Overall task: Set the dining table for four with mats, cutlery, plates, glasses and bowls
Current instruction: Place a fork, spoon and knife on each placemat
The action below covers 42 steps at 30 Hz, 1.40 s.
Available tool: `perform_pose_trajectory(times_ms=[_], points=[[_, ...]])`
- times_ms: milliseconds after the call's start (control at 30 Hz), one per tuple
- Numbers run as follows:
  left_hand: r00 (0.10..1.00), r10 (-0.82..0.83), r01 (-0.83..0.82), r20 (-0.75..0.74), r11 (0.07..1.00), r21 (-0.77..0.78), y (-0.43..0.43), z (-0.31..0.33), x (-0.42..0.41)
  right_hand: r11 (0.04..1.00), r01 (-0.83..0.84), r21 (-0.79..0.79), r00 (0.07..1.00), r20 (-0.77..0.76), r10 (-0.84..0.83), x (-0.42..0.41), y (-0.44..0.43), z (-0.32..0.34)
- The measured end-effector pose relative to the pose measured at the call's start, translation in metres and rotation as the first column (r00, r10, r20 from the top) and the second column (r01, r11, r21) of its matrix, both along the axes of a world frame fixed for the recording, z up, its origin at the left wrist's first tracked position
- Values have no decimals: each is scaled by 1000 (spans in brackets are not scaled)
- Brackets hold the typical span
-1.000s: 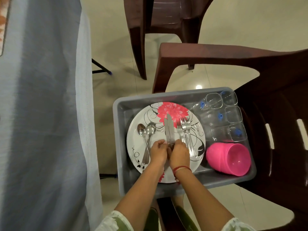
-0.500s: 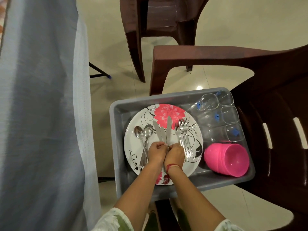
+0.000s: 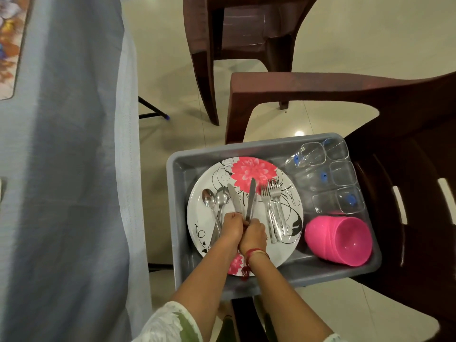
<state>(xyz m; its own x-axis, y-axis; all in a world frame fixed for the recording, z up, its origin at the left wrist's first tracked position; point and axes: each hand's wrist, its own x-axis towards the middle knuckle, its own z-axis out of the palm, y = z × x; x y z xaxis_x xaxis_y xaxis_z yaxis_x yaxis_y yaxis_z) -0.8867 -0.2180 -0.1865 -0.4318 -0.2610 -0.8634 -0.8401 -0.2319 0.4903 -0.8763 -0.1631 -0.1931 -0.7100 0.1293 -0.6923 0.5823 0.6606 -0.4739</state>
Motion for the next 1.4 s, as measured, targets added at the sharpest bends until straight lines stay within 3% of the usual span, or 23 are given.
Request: perform_pose_trajectory(times_ms=[133, 200, 333, 433, 500, 567, 667, 767, 867, 967, 1033, 1233, 1333, 1400], points=[[994, 107, -111, 33, 984, 143, -9, 3, 10, 972, -178, 155, 980, -62, 190, 10, -4, 6], [982, 169, -184, 84, 956, 229, -11, 8, 12, 963, -227, 147, 972, -31, 234, 8, -1, 4], [955, 259, -293, 144, 899, 327, -9, 22, 15, 993, -118, 26, 989, 89, 116, 3, 9, 9], [934, 319, -354, 161, 891, 285, -4, 27, 23, 996, -29, -89, 981, 189, 46, 7, 18, 16], [956, 274, -290, 104, 935, 206, 1, 26, 24, 978, 23, -207, 982, 190, 17, 9, 26, 17], [996, 92, -92, 4, 992, 91, 5, 31, 21, 944, 71, -322, 986, 169, -17, 10, 34, 22], [981, -167, 165, -101, 986, -29, 5, 43, 24, 882, 36, -470, 986, 162, 46, 13, 39, 37], [972, -188, 183, -142, 982, -43, -1, 49, 25, 838, -77, -541, 978, 122, 168, 16, 32, 48], [978, -63, 63, -201, 998, -5, -3, 56, 23, 822, -58, -567, 989, 81, 126, 14, 29, 52], [963, 98, -102, -251, 995, -5, -13, 64, 12, 898, 69, -434, 991, -75, -112, 12, 37, 47], [939, 210, -197, -272, 978, 75, -22, 64, 9, 935, 108, -336, 969, -173, -174, 14, 35, 40], [913, 331, -290, -237, 938, 193, -46, 49, 35, 989, -125, 72, 955, -261, 140, 9, 6, 17], [926, 301, -267, -228, 949, 169, -57, 47, 44, 897, -344, 276, 886, -222, 408, 14, 9, 10], [947, 236, -213, -218, 969, 122, -60, 47, 47, 861, -399, 315, 867, -175, 466, 9, 4, 14]])
